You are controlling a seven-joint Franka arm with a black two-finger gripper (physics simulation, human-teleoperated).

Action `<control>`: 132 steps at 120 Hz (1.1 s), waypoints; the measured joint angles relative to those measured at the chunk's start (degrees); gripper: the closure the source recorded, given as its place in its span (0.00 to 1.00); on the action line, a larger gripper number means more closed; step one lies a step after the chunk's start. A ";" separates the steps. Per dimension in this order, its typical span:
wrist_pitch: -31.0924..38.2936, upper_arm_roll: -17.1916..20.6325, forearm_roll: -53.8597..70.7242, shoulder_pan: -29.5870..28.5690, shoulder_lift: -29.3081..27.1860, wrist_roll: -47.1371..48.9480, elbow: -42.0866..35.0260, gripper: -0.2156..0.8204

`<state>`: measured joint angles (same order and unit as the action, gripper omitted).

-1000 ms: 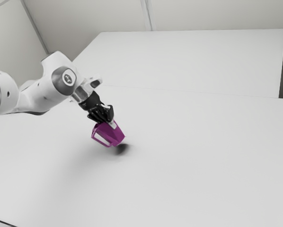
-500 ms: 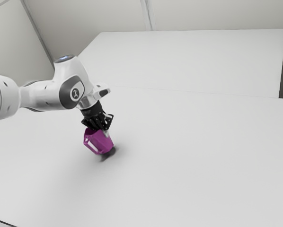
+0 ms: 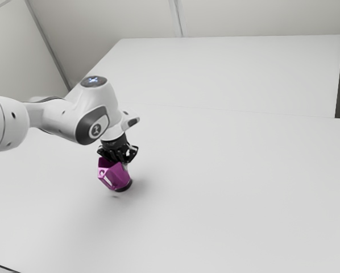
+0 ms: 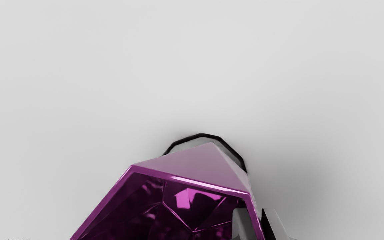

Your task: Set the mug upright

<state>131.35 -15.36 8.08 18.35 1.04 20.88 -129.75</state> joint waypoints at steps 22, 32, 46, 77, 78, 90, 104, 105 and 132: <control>0.10 0.05 1.01 0.51 1.16 3.58 0.05 0.95; -0.04 0.06 0.78 0.30 1.49 4.30 0.50 0.77; -0.19 0.07 0.63 -0.25 1.57 4.97 1.06 0.54; -1.85 -0.02 -0.03 -0.35 0.70 5.81 2.77 0.31; -1.92 -0.02 -0.09 -0.34 0.62 5.81 2.80 0.30; -3.12 -0.02 -1.08 -0.18 -0.39 5.80 3.65 0.27; -5.54 -0.02 -2.78 0.09 -2.56 5.54 4.67 0.24; -5.73 -0.02 -2.90 0.10 -2.74 5.51 4.73 0.24; -13.86 0.03 -4.34 -0.56 -3.26 2.09 15.74 0.22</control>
<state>117.49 -15.33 3.74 17.79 -2.23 22.97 -114.01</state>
